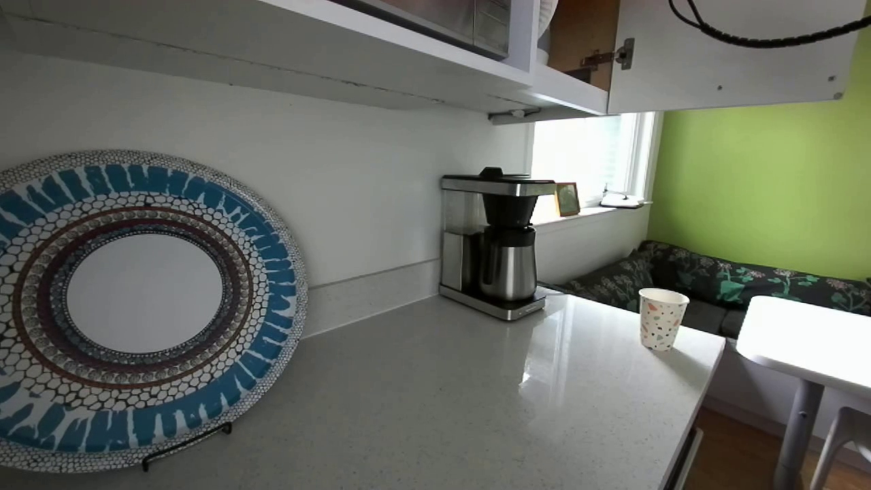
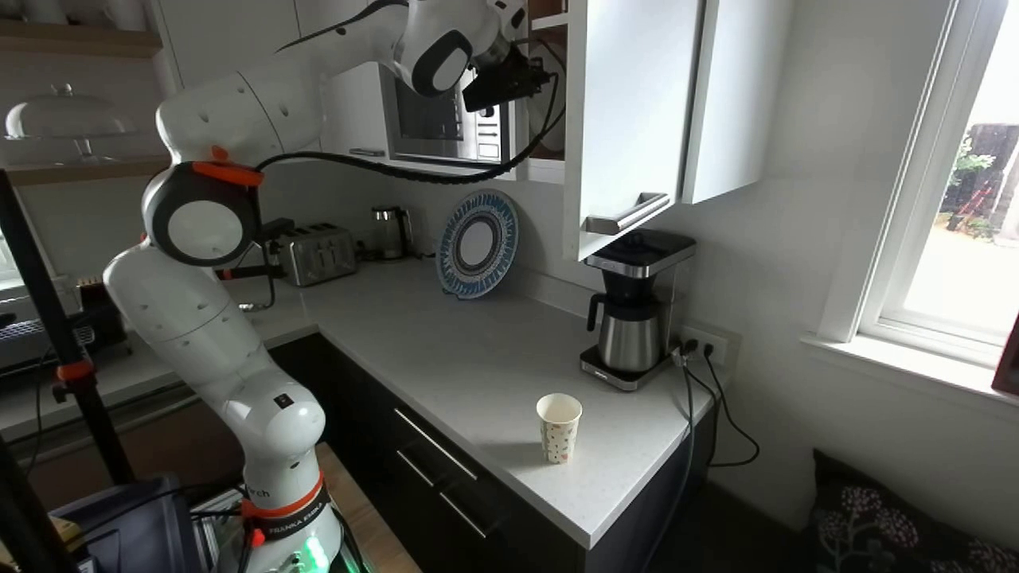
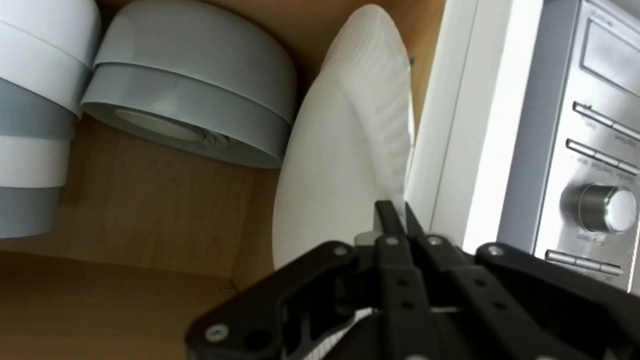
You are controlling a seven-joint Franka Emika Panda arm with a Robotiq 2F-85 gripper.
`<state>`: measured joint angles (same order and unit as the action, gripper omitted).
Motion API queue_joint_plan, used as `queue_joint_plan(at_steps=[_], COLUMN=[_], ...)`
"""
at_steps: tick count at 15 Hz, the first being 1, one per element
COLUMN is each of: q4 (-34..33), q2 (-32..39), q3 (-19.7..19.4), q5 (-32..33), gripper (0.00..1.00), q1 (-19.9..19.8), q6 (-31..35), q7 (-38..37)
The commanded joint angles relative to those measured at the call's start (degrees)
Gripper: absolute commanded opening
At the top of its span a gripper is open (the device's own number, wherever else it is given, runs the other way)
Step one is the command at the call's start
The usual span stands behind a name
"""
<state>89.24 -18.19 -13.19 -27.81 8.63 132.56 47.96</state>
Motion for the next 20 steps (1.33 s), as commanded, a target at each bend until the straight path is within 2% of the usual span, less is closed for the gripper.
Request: queue_joint_plan(at_steps=[1,4,6,20], q4=[-0.1,-0.4,-0.5,-2.7], q2=[2.3,3.0,4.1,4.8], q3=[0.2,0.8,0.8,1.8], q5=[0.7,3.4,2.8,-5.9], gripper=[0.0,0.0,0.0,0.0], q1=[-1.5,-3.5,-3.7,-2.1], q6=[-0.4,-2.5,-2.1,1.6], q7=[-1.5,-7.2,-7.8,-5.6])
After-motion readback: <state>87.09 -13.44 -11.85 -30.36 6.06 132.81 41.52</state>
